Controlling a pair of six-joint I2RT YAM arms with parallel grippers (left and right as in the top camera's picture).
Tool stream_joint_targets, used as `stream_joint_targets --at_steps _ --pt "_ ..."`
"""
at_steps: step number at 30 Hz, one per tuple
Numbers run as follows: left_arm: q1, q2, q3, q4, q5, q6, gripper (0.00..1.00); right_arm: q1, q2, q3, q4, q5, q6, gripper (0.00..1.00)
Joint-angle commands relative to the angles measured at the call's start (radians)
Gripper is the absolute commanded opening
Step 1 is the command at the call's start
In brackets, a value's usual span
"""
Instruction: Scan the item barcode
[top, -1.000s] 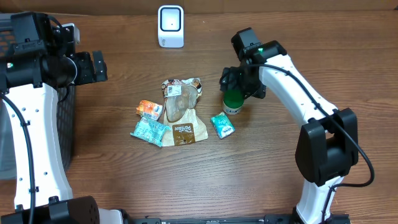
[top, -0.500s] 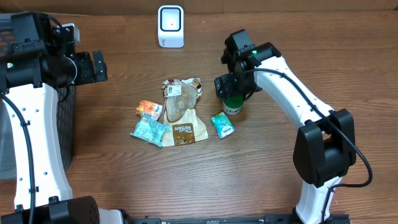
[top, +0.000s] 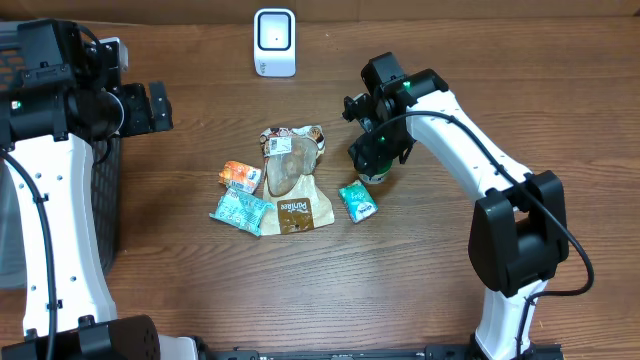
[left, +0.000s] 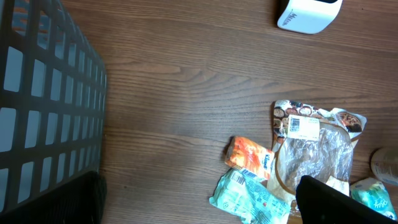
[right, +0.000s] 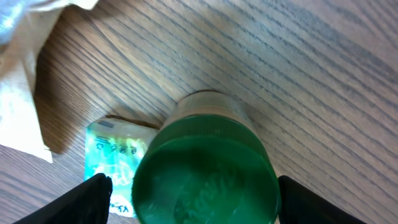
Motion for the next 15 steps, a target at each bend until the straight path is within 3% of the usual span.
stream_joint_targets --at_steps 1,7,15 --pt "-0.002 -0.003 0.027 0.0 -0.003 0.016 0.99 -0.018 0.031 -0.006 -0.002 -0.013 -0.026 0.81" --pt "-0.001 -0.003 0.027 0.0 -0.004 0.016 1.0 -0.028 0.034 -0.006 -0.008 -0.013 -0.021 0.78" --pt "-0.001 -0.003 0.027 0.0 -0.004 0.016 0.99 -0.028 0.034 -0.006 -0.009 -0.013 0.097 0.51"
